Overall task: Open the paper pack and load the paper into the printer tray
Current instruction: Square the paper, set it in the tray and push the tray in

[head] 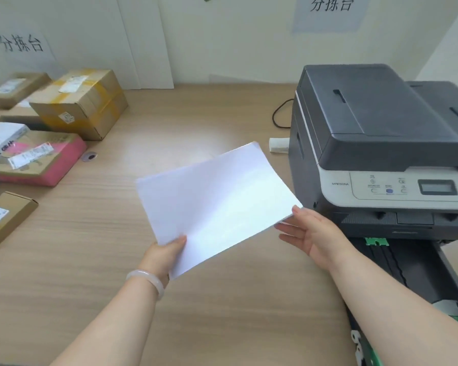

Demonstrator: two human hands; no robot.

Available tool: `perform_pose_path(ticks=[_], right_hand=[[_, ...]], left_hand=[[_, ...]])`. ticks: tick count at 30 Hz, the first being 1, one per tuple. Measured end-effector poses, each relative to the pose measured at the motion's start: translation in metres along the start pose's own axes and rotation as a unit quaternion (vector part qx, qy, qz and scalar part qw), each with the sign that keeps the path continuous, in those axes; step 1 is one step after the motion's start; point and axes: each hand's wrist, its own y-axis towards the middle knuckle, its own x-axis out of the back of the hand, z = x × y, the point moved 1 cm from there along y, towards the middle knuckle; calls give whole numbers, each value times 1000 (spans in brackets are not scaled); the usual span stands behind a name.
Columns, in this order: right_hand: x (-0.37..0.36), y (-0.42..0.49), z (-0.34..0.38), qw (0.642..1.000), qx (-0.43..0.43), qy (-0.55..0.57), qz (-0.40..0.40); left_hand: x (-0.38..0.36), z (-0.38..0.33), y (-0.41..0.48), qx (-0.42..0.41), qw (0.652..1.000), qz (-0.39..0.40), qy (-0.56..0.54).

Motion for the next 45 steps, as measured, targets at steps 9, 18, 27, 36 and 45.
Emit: perform_pose_path(ticks=[9, 18, 27, 36, 45], right_hand=[[-76, -17, -23, 994, -81, 29, 63], [-66, -12, -39, 997, -65, -27, -44], [-2, -26, -27, 979, -61, -194, 6], [17, -18, -29, 979, -40, -198, 14], [0, -15, -30, 983, 56, -160, -66]], left_hand=[[-50, 13, -36, 61, 987, 4, -149], [-67, 35, -56, 79, 970, 111, -202], [-23, -1, -26, 4, 993, 112, -31], [-57, -9, -17, -15, 982, 171, 81], [-94, -3, -20, -84, 992, 91, 9]])
